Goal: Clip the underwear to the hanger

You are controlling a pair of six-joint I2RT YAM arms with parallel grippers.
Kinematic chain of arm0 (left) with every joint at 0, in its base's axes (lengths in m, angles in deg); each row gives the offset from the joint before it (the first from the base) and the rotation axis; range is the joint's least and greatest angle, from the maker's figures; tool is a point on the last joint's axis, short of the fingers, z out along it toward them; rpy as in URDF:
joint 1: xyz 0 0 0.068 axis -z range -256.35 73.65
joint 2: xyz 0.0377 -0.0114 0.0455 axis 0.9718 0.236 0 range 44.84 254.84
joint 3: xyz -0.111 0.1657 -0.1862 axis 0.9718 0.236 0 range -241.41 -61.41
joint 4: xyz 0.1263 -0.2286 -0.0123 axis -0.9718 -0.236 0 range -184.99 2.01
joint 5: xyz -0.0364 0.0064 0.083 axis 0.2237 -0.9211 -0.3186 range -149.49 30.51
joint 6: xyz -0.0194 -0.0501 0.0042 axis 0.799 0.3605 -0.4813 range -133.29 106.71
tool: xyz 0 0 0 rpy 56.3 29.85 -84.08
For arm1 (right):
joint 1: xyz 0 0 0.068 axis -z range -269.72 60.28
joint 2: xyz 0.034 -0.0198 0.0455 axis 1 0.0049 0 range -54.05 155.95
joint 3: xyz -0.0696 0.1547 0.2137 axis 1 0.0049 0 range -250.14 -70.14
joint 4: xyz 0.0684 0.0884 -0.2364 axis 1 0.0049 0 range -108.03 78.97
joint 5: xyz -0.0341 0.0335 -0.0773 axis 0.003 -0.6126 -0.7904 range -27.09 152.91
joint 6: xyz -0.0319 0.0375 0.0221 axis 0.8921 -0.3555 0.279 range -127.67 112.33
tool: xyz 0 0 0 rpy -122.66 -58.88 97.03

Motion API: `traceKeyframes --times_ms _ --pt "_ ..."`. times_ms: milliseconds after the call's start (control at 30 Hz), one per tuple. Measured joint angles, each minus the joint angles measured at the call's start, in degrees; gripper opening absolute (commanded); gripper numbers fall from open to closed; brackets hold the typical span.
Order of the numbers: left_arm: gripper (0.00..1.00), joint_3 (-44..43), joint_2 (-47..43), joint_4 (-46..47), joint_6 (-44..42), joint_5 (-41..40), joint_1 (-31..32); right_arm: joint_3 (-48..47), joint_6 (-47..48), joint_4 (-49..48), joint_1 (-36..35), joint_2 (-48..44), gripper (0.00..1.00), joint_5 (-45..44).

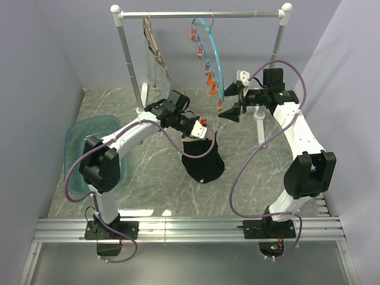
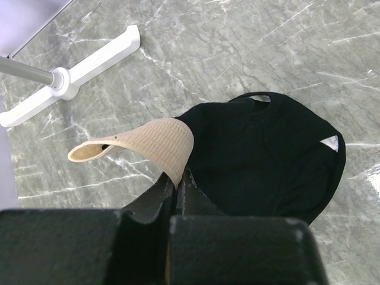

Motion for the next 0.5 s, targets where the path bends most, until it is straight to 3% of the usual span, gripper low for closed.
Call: traceKeyframes --times_ms 200,300,400,500 --pt "0.00 -0.02 0.02 0.13 0.09 0.00 0.00 1.36 -2.45 -4.35 -0.09 -0.37 1.00 -0.70" --pt "0.00 -0.20 0.02 0.11 0.07 0.00 0.00 1.46 -3.41 -5.64 -0.09 -0.37 0.91 -0.66" --pt "0.00 -0.33 0.02 0.11 0.07 0.00 0.00 1.46 -4.00 -6.21 -0.09 -0.37 0.76 -0.63" --pt "0.00 -0.70 0.07 0.09 0.02 0.00 0.00 1.46 -4.15 -6.34 -0.09 -0.37 0.73 -0.61"
